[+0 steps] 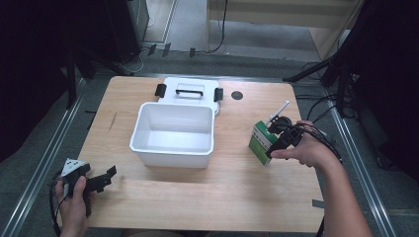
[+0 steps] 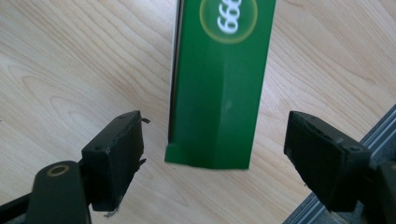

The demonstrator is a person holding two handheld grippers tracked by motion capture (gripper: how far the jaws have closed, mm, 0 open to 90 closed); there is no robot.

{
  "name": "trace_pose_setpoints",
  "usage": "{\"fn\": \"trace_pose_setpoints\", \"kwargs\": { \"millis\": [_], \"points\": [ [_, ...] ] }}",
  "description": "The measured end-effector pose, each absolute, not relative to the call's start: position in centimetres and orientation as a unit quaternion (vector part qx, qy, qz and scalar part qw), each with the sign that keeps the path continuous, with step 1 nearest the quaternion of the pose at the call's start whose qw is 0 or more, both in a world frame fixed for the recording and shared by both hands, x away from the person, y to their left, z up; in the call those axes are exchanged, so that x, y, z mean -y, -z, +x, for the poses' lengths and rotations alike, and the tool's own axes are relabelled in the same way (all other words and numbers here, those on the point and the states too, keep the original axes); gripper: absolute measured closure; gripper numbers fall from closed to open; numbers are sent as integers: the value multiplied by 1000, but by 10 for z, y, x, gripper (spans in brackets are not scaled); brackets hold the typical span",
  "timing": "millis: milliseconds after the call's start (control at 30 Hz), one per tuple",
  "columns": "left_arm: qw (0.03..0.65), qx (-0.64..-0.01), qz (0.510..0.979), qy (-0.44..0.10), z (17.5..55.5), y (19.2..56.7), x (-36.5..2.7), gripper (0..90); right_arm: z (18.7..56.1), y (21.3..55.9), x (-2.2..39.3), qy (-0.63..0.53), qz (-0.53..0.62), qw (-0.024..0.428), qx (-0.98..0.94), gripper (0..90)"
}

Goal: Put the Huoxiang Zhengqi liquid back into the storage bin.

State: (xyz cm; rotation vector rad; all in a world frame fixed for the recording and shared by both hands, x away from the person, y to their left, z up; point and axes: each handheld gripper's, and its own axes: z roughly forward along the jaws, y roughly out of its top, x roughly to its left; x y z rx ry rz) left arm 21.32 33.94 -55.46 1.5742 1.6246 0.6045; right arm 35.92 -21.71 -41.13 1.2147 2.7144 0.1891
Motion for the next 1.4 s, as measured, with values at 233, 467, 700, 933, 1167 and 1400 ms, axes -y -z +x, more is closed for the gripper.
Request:
{"fn": "trace_pose_setpoints", "kwargs": {
  "millis": [233,467,700,933,1167,1400],
  "points": [
    [389,-640,619,-237,213,555,-340,10,366,415,210,-62,401,73,-911,243],
    [390,-640,618,-236,213,555,-340,10,370,418,205,-64,398,62,-913,271],
    [389,-640,619,-236,213,555,-340,10,379,419,204,-72,421,51,-903,335],
    [390,-640,619,-235,214,555,-340,10,390,415,206,-89,451,23,-888,415],
    [390,-640,618,-236,213,555,-340,10,397,418,199,-83,471,-2,-878,501],
    [391,-641,618,-235,214,555,-340,10,399,414,195,-61,446,22,-893,651]
  ]
}}
